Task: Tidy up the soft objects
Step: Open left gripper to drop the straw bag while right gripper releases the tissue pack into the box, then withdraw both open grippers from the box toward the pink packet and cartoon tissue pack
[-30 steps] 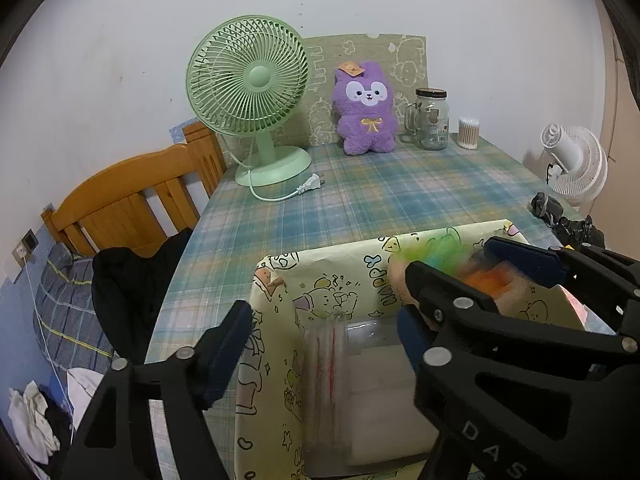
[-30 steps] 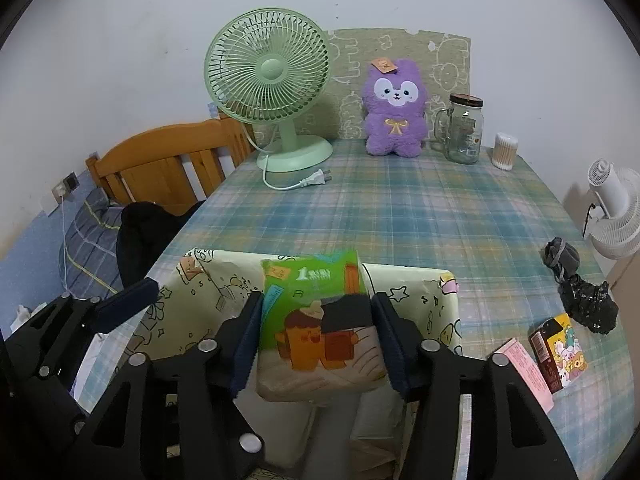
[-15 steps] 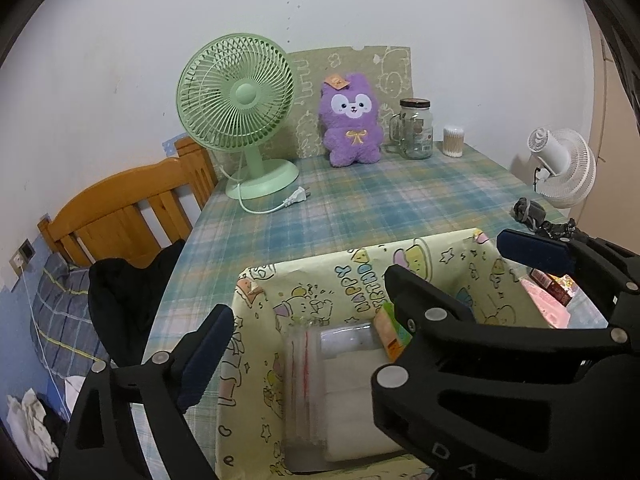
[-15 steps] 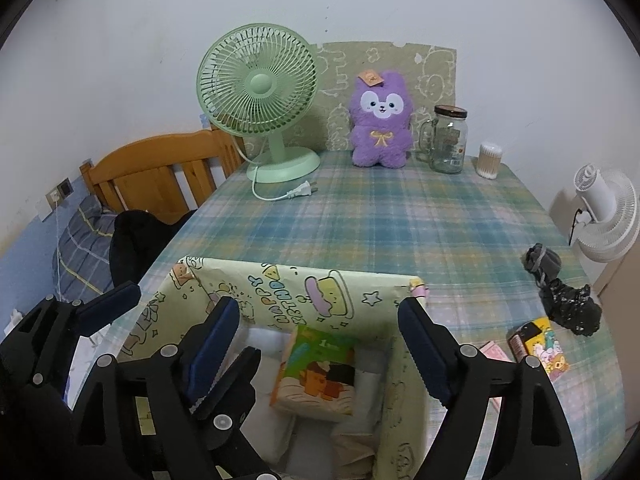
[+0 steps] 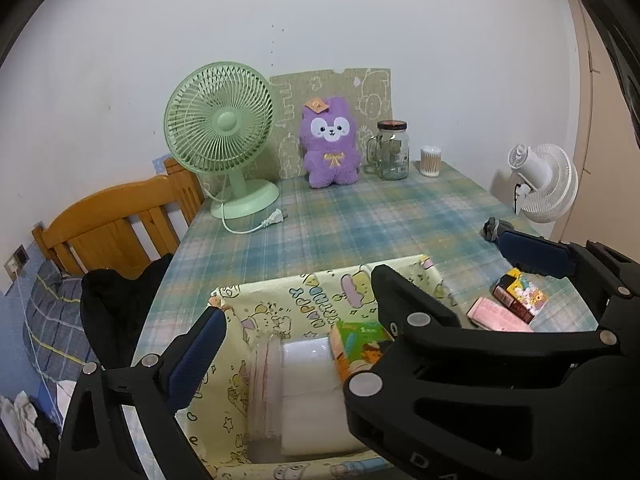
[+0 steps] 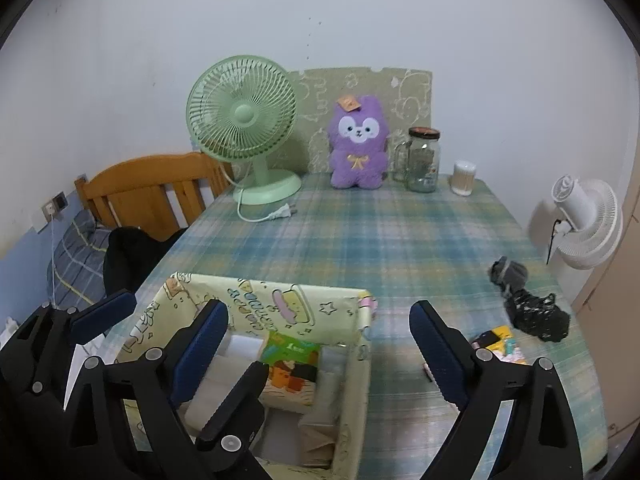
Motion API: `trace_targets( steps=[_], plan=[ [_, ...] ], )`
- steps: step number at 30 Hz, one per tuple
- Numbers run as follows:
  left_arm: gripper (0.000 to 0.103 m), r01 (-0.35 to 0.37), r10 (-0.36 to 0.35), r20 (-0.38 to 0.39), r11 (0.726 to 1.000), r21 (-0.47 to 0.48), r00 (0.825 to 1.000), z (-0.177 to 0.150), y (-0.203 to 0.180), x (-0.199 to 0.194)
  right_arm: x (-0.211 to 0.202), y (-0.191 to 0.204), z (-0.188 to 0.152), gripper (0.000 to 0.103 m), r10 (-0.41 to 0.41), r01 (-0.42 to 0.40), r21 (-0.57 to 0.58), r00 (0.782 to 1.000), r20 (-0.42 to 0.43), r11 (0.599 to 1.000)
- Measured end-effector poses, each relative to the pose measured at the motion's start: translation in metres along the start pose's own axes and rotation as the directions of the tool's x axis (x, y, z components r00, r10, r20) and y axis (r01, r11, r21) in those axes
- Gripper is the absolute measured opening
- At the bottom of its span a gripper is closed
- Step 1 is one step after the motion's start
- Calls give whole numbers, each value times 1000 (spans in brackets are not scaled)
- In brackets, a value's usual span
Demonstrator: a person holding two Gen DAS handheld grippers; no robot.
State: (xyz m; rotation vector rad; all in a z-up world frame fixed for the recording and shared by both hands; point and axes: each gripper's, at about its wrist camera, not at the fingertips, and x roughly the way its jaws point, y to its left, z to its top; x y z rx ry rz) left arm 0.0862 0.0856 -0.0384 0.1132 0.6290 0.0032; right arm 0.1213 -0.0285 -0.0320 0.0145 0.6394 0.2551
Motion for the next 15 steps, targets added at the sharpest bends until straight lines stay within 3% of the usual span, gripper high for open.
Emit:
trace_targets(
  steps=[15],
  plan=[
    [102,-18,19,38,1000,-26,999,11,-33,-23,-36,-36,3,100,-21,18,45,998,53,999]
  ],
)
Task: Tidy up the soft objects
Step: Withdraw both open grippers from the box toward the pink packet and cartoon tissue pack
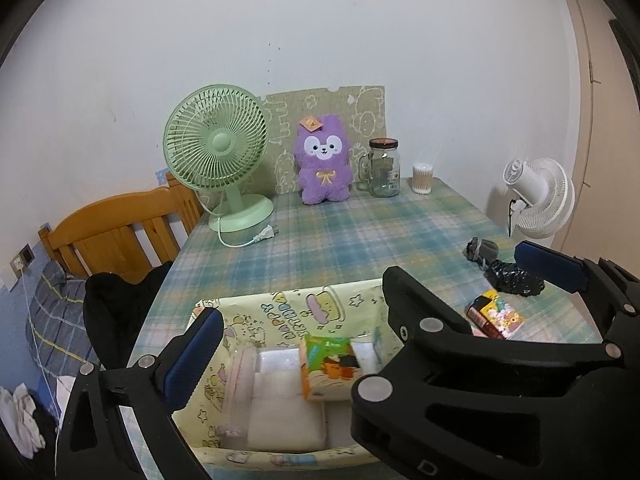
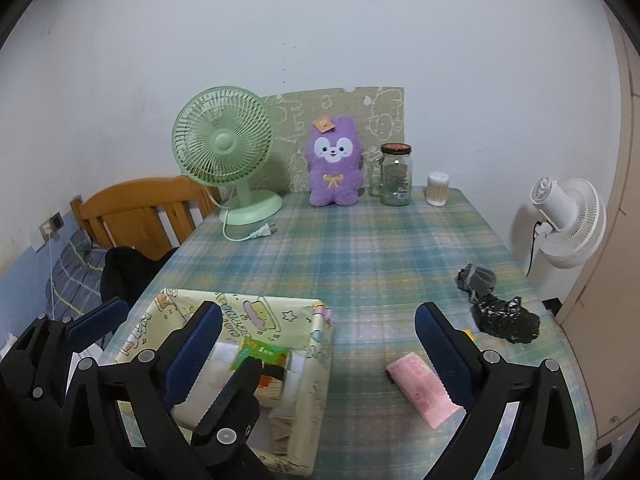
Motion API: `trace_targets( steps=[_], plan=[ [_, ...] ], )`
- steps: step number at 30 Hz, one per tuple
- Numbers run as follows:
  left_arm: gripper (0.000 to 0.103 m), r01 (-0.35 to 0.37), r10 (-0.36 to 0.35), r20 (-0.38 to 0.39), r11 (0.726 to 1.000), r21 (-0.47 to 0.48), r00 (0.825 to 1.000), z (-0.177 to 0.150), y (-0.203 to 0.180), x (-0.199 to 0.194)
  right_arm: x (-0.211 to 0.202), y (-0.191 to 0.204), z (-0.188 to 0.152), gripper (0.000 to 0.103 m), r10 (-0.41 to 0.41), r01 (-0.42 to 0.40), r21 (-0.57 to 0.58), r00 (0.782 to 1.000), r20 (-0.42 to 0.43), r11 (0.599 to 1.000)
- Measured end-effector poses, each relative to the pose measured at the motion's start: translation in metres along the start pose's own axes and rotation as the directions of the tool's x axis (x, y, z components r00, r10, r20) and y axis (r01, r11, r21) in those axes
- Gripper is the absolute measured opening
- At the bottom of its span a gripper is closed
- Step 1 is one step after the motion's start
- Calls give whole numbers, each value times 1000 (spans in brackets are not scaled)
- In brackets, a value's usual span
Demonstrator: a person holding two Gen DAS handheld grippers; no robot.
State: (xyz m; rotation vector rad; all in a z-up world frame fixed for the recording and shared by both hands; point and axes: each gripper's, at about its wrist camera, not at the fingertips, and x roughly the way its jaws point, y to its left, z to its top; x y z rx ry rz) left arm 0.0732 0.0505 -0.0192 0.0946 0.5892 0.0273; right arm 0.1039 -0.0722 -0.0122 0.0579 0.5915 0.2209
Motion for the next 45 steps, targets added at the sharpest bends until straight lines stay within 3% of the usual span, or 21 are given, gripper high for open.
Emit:
trace_targets(
  steps=[31,45],
  plan=[
    [102,23,-22,89,1000,-9,996,11,-90,-30,-53,-87,-2,101,-60,57,32,995,85,998],
    [102,69,-67,74,997,-21,995,11,-126,-17,-54,-125,-10,101,-120,116,50,990,79,992]
  ],
)
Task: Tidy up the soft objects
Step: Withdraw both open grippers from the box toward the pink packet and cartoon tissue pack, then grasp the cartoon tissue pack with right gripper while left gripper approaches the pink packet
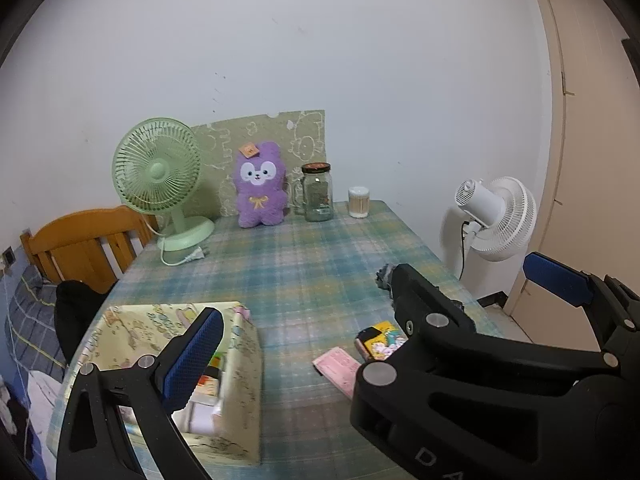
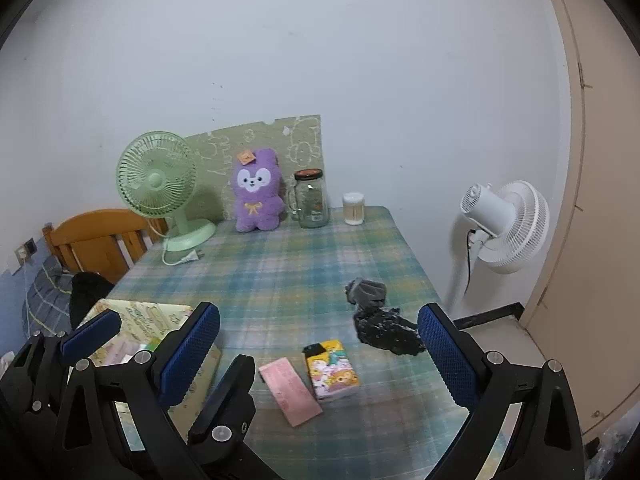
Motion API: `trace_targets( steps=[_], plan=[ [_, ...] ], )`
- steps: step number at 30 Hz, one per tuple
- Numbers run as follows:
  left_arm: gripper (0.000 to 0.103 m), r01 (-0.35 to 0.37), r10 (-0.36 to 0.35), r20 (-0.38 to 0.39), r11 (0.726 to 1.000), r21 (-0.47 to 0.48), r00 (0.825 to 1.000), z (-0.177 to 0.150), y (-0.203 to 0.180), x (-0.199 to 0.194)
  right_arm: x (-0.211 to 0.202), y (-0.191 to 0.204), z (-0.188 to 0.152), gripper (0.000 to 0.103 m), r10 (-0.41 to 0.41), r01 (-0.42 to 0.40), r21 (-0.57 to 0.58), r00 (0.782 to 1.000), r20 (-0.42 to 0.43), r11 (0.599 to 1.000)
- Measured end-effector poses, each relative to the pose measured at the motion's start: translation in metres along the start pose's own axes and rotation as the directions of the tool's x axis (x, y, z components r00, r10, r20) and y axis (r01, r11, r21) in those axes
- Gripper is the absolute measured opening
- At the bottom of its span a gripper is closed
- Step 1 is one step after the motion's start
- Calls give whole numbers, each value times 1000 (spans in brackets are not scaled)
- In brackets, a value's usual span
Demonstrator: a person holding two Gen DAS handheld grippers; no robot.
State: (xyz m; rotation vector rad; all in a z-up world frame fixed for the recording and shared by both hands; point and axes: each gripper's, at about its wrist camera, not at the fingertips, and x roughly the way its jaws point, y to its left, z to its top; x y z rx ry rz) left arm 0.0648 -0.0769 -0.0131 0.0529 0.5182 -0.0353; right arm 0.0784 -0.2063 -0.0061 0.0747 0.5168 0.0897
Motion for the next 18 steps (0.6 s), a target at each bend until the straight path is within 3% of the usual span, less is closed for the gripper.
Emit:
trace_targets(
  steps=[18],
  plan=[
    [102,27,-29,-64,999,-35,998,-24,-31,38,33,-38,-26,101,-23,24,19,999,-32,1000]
  ],
)
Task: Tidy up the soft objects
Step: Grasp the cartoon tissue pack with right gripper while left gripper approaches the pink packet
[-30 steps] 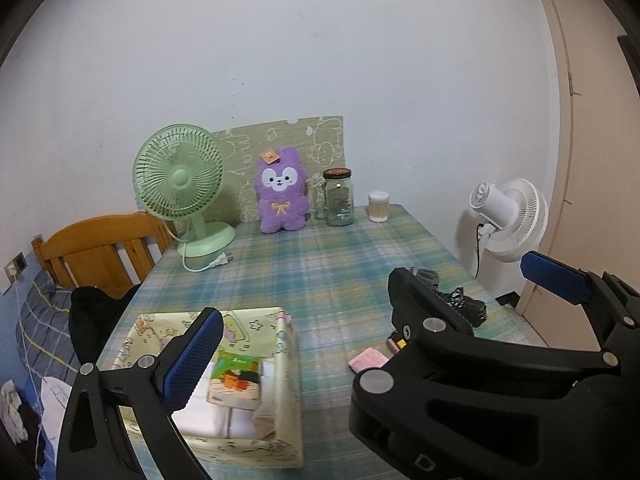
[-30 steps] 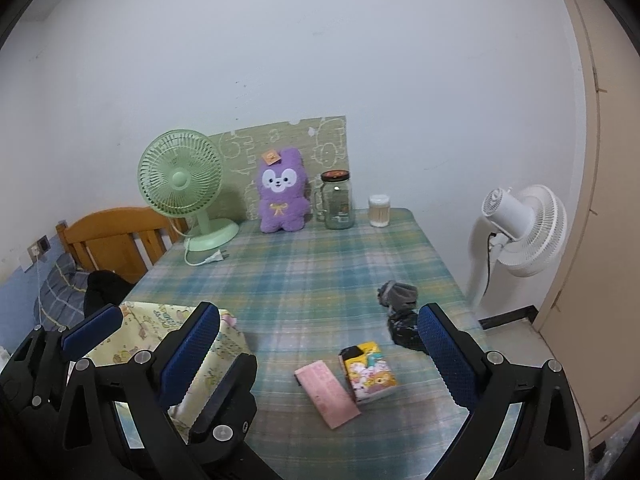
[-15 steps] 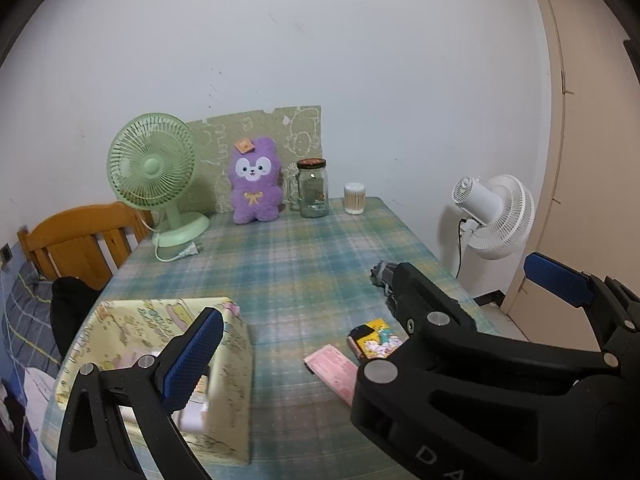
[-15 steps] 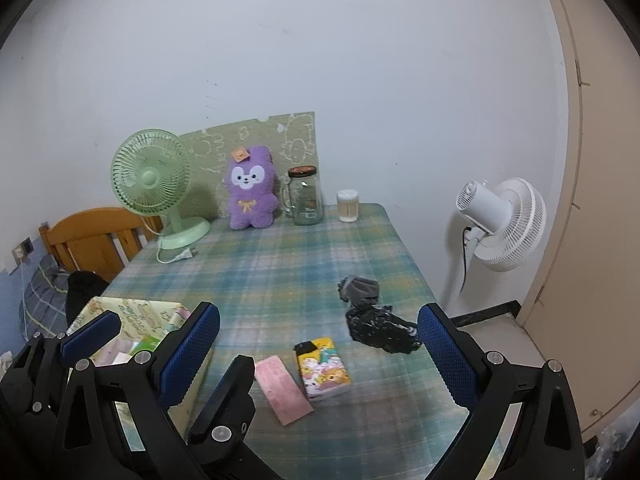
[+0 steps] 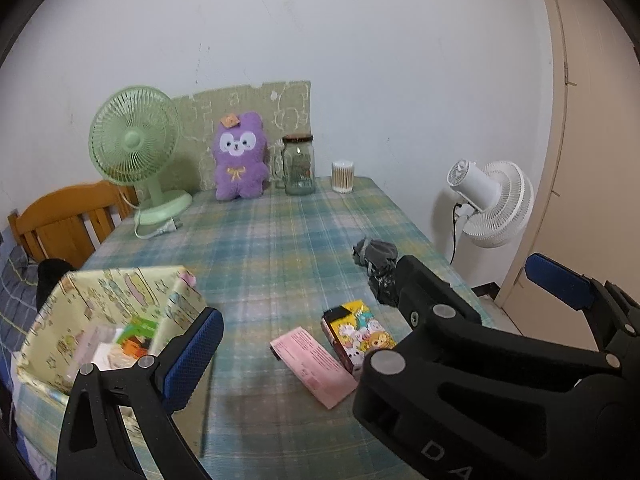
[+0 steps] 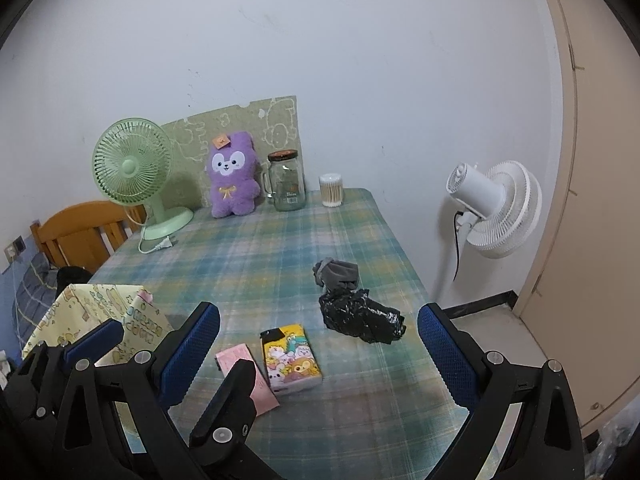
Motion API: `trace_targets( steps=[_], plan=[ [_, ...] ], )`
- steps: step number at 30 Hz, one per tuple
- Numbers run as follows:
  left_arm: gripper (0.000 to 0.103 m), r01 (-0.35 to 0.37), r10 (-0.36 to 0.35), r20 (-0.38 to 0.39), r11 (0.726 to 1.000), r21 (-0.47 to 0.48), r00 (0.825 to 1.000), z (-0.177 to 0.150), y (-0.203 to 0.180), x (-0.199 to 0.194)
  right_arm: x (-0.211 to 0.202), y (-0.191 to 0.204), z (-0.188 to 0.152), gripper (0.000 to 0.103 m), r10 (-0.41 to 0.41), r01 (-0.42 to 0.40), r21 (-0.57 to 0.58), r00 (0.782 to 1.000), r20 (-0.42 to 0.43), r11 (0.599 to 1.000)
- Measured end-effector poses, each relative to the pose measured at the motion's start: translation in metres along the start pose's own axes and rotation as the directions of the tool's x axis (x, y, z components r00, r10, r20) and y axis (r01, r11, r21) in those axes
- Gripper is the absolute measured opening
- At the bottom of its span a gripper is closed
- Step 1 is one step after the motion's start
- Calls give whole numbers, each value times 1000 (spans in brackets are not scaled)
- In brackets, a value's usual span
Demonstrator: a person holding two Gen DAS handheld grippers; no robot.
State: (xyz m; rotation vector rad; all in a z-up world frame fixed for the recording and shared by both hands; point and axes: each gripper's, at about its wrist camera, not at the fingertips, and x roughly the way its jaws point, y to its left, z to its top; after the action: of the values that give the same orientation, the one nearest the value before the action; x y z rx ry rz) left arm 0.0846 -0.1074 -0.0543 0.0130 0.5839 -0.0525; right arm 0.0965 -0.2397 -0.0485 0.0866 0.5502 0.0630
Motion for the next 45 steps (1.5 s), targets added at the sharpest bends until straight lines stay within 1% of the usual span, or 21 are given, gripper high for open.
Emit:
trace_targets(
  steps=[5,21,24,26,29,31,32,33,34,38,41,43,45],
  plan=[
    [102,14,-15,-58,1000,-16,998,-10,-4,21,16,-7,-11,101,-18,17,-6,999,-29,1000],
    [102,5,-5,-161,1000,1,987,-35,-20,64,62,-30,-39,101,-15,18,18,991,-134,1000],
    [102,-5,4,-185,1000,-9,983,-39,-16,71,70,-28,-43,101,1,1,17,988,-155,1000],
    [102,3,-8,-206,1000,-26,978,-41,-11,75,74,-27,-43,101,30,-25,33,985,-171,999],
    [102,-26,20,-211,999,-25,977,-43,-4,76,80,-19,-44,101,62,-56,39,982,-181,998],
    [102,-43,37,-224,999,-24,974,-44,0,78,86,-13,-45,101,67,-63,26,978,-197,998],
    [102,-50,42,-231,998,-29,972,-45,3,80,89,-10,-45,99,69,-67,17,976,-206,998],
    [102,-54,44,-237,998,-34,970,-45,5,82,91,-8,-46,94,71,-71,8,974,-215,997],
    [102,-58,46,-247,997,-42,968,-46,8,84,94,-5,-47,92,74,-76,1,971,-226,997],
    [100,-72,52,-261,995,-65,964,-48,17,88,102,4,-49,91,94,-102,-20,963,-254,995],
    [98,-75,49,-276,994,-84,960,-50,21,91,108,8,-51,90,94,-105,-28,958,-271,994],
    [96,-85,50,-290,991,-106,956,-51,23,94,113,9,-52,84,97,-108,-23,953,-286,994],
    [93,-88,48,-305,989,-117,951,-53,26,97,120,10,-55,77,113,-123,-12,942,-316,992]
  ],
)
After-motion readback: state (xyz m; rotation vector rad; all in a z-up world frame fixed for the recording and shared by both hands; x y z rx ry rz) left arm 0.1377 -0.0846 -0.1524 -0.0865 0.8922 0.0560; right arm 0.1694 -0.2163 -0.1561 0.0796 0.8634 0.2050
